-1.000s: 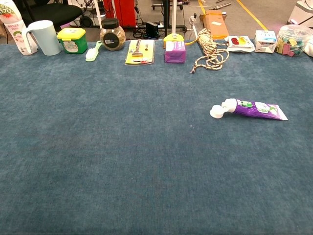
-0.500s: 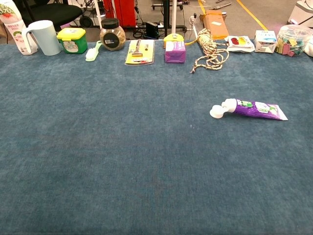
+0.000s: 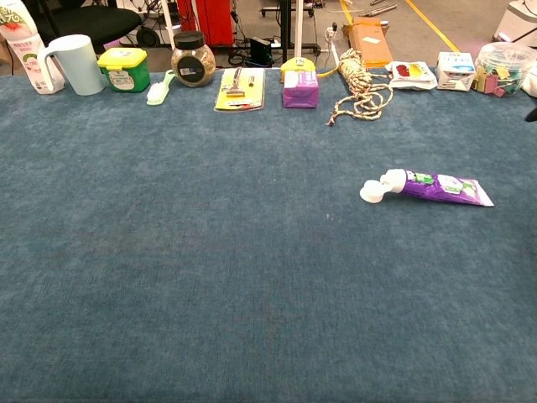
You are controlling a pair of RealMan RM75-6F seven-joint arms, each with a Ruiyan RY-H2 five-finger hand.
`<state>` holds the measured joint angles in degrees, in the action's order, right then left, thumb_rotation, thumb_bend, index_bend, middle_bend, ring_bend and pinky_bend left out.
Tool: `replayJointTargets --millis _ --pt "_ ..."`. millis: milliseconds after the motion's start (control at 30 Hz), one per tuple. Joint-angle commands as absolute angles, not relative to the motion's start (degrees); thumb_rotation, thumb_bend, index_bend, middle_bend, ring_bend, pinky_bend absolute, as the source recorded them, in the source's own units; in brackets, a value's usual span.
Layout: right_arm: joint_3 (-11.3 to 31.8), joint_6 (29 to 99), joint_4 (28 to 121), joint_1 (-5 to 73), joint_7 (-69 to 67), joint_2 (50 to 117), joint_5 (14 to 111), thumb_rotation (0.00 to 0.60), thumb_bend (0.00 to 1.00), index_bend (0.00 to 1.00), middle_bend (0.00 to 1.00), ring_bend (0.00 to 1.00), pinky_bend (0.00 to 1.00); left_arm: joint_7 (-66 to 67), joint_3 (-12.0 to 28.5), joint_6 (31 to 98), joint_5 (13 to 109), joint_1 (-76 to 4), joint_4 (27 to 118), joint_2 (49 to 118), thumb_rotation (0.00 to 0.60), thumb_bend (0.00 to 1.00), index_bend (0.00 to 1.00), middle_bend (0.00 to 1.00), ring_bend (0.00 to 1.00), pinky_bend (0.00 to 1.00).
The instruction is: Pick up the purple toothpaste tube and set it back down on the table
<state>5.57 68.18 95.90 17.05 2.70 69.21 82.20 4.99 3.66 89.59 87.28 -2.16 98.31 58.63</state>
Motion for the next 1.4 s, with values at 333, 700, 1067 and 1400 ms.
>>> replayJointTargets --millis 333,700,1067,1400 --pt "9.64 57.58 89.89 26.43 4.82 77.31 76.17 0.6 0.08 0.27 0.23 0.22 0.35 6.37 5.63 87.48 85.37 -4.46 99.77 57.12 0.422 0.41 0.22 0.17 0.17 0.21" --pt "11.51 54.55 83.36 30.97 8.8 84.13 71.12 0.6 0.08 0.31 0.26 0.25 0.4 7.52 6.15 87.01 84.34 -5.12 100.77 56.11 0.422 0.41 0.22 0.17 0.17 0.21" --pt "12.31 49.7 77.68 35.14 13.88 87.43 64.14 0.6 0.08 0.33 0.26 0.25 0.4 7.36 6.01 87.31 83.79 -4.96 100.76 55.88 0.422 0.42 0.22 0.17 0.17 0.21" --pt "12.44 47.3 75.98 37.98 17.98 88.44 58.52 0.6 0.08 0.38 0.26 0.26 0.4 6.61 5.79 87.57 83.34 -4.66 100.12 55.82 0.422 0.42 0.22 0.17 0.17 0.21"
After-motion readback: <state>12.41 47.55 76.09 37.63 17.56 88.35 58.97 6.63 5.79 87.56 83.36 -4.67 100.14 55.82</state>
